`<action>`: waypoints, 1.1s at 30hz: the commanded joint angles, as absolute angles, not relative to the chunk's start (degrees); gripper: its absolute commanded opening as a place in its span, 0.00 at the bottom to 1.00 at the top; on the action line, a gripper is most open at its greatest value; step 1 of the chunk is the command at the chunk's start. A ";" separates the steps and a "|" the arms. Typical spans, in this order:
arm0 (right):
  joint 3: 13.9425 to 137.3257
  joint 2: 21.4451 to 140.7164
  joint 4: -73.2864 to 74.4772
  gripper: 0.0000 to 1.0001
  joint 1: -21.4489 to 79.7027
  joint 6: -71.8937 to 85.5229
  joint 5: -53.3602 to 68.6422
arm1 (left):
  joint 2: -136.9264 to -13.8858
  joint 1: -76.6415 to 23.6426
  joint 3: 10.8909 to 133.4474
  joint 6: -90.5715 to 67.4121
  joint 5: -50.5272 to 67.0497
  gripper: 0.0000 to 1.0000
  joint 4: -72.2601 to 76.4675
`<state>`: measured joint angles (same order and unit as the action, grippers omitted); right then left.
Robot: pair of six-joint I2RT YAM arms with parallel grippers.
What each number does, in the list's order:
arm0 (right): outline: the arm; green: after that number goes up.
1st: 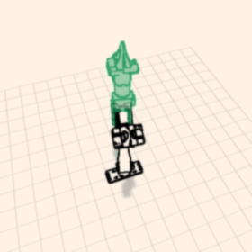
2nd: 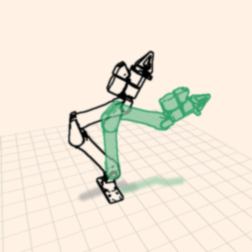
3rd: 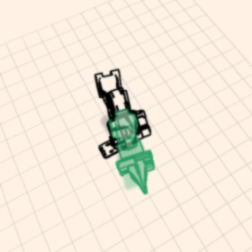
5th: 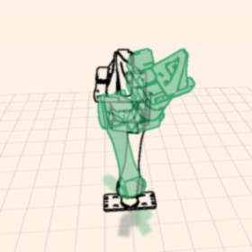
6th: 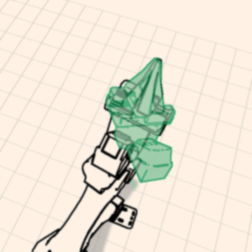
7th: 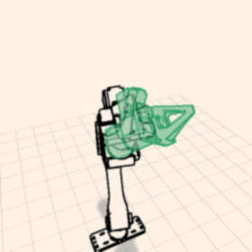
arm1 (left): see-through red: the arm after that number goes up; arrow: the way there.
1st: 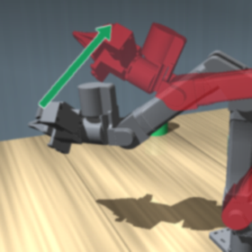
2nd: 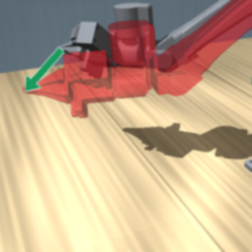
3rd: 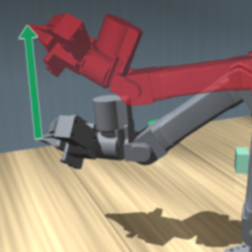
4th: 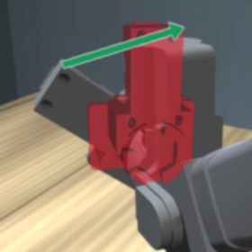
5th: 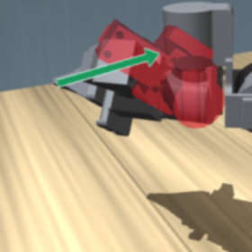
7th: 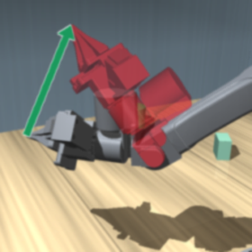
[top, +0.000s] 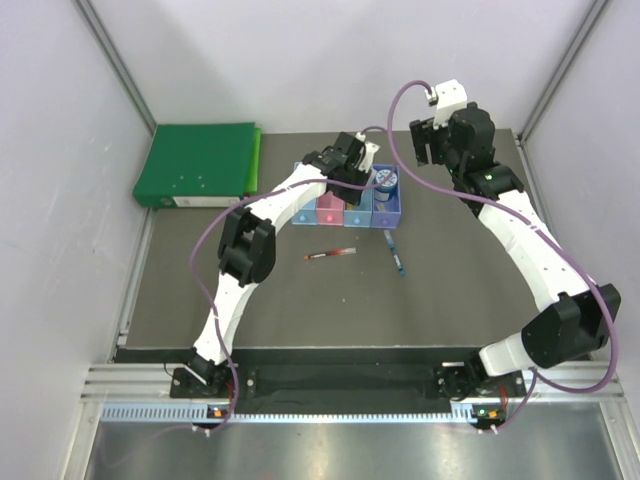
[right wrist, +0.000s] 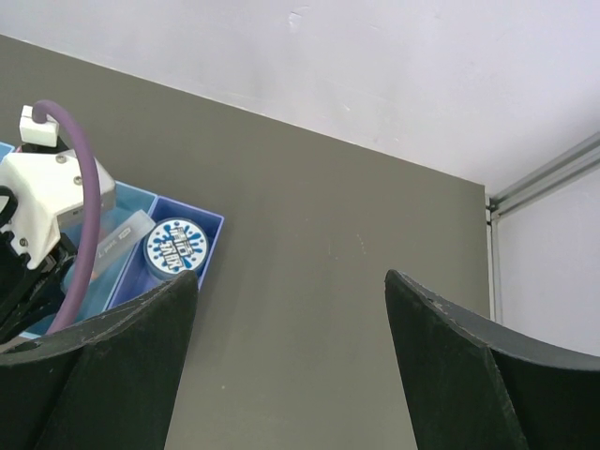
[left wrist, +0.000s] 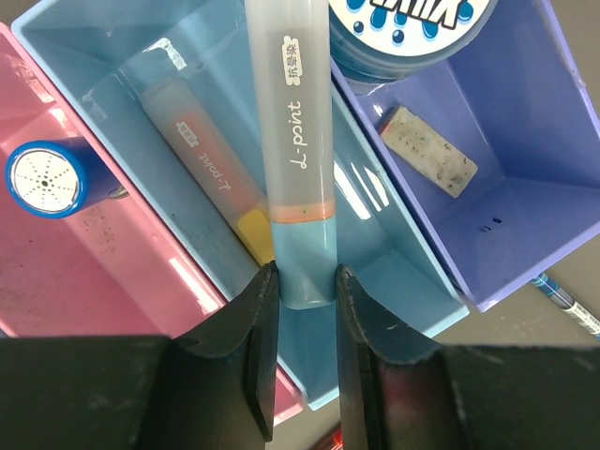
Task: Sort the stationery into containers
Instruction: Place the pen in the storage box.
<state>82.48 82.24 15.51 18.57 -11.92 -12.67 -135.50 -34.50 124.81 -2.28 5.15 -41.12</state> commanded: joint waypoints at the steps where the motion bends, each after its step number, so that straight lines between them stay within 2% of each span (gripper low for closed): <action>1: 82.88 79.80 13.45 0.81 17.84 -11.78 -12.83 | -134.83 -34.63 124.63 -2.99 6.41 0.09 -39.46; 5: 83.06 79.89 13.54 0.81 17.84 -11.78 -12.57 | -134.04 -34.54 123.84 -2.64 7.21 0.21 -38.41; 7: 83.23 80.07 13.54 0.80 17.93 -11.78 -12.57 | -133.25 -34.45 122.96 -2.38 7.38 0.31 -37.62; 12: 83.32 79.89 13.62 0.80 17.84 -11.78 -12.30 | -132.10 -34.54 121.03 -2.02 8.61 0.38 -36.30; 13: 83.32 79.98 13.62 0.81 17.84 -11.69 -12.39 | -131.93 -34.54 121.11 -2.02 8.70 0.44 -36.12; 16: 83.50 79.89 13.71 0.81 17.75 -11.69 -12.13 | -131.66 -34.54 121.03 -1.58 9.40 0.53 -35.95; 19: 83.58 79.98 13.80 0.81 17.84 -11.60 -11.95 | -131.22 -34.45 120.67 -1.15 10.10 0.54 -35.68; 23: 83.85 80.07 13.97 0.81 17.93 -11.60 -11.78 | -130.52 -34.37 120.50 -1.32 9.49 0.50 -34.72; 33: 83.67 80.42 14.85 0.81 17.84 -10.72 -9.85 | -125.69 -33.40 119.27 -0.35 6.94 0.52 -28.75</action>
<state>82.48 82.17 15.64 18.55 -11.77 -11.44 -132.44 -33.87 119.70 -1.32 8.05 -34.54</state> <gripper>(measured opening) 0.808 0.514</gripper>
